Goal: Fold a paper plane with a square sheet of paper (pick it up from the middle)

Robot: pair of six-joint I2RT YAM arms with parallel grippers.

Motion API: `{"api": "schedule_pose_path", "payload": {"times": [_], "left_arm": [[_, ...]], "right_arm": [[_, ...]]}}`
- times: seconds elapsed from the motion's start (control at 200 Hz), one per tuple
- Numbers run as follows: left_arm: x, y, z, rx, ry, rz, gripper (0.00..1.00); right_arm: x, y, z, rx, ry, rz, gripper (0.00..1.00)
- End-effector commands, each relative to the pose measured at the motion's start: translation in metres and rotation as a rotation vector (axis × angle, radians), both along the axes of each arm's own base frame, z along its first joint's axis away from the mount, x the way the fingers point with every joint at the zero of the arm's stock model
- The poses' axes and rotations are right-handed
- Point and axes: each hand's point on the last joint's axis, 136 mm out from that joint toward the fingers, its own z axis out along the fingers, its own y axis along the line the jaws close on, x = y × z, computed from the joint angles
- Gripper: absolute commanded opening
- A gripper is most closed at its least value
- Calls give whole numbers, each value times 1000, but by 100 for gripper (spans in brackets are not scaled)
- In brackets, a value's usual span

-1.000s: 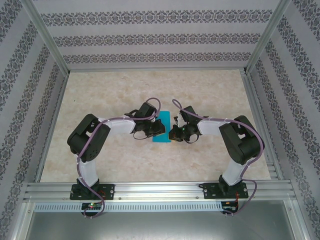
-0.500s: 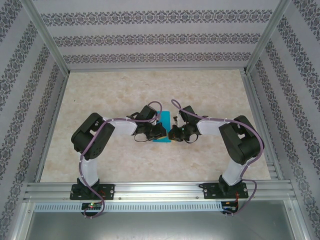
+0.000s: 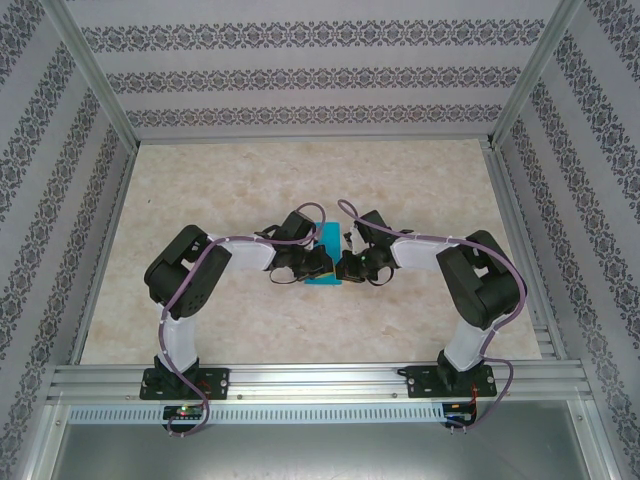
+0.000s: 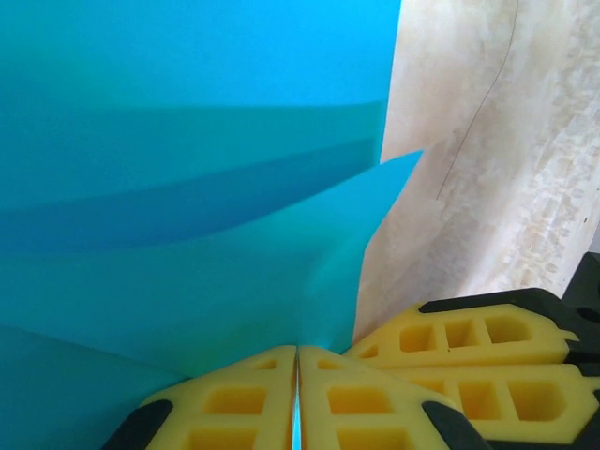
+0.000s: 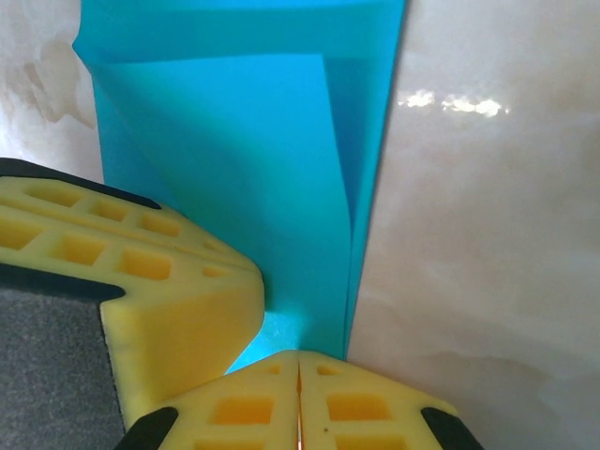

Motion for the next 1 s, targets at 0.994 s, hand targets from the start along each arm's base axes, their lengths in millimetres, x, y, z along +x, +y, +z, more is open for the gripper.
{"api": "schedule_pose_path", "payload": {"times": [0.994], "left_arm": [[97,110,-13,132,-52,164,13]], "right_arm": [[-56,-62,-71,-408,193,45,9]]}}
